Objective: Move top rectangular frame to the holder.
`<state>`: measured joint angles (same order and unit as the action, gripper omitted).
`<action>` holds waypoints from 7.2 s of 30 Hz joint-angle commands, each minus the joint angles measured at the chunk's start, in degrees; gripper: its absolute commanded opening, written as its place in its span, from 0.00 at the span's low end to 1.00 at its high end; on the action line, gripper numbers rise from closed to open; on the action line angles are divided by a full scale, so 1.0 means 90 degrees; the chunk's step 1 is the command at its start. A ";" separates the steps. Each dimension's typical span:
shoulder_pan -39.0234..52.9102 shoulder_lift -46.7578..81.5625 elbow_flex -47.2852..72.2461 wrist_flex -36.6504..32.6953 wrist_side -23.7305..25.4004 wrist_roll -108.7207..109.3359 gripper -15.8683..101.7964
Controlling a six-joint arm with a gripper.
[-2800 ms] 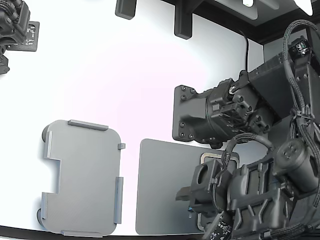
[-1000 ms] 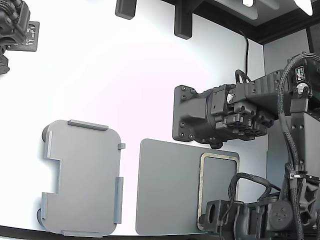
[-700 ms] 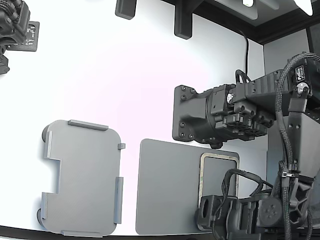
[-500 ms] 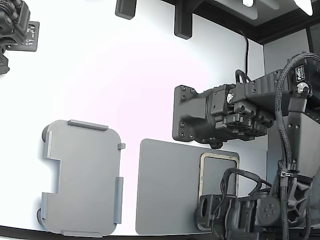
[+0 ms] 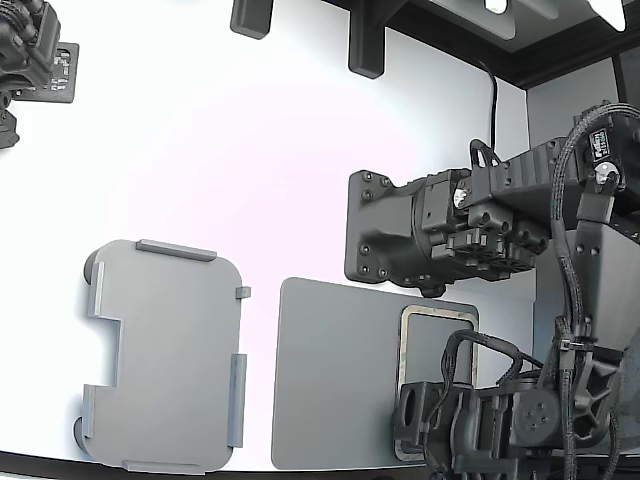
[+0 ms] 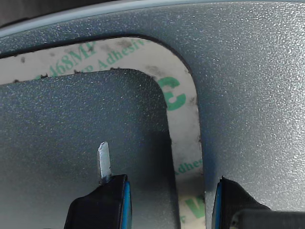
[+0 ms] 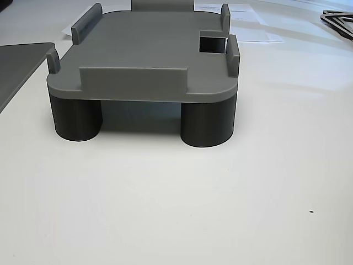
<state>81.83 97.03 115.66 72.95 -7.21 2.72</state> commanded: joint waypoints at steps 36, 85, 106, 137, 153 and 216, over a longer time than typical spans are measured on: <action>-0.0137 -0.0156 -0.0947 0.0820 0.0898 0.0430 0.03; -0.5039 -0.0908 -0.4814 0.1904 0.2666 1.1211 0.03; -0.5469 -0.0869 -0.3789 0.1572 0.2080 1.4160 0.03; -0.5537 -0.0791 -0.3018 0.1221 0.1973 1.3799 0.03; -0.5527 -0.0674 -0.2646 0.1006 0.1934 1.3809 0.03; -0.5479 -0.0703 -0.2461 0.0771 0.1787 1.3730 0.16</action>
<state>32.87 89.47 94.92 80.24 9.32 125.07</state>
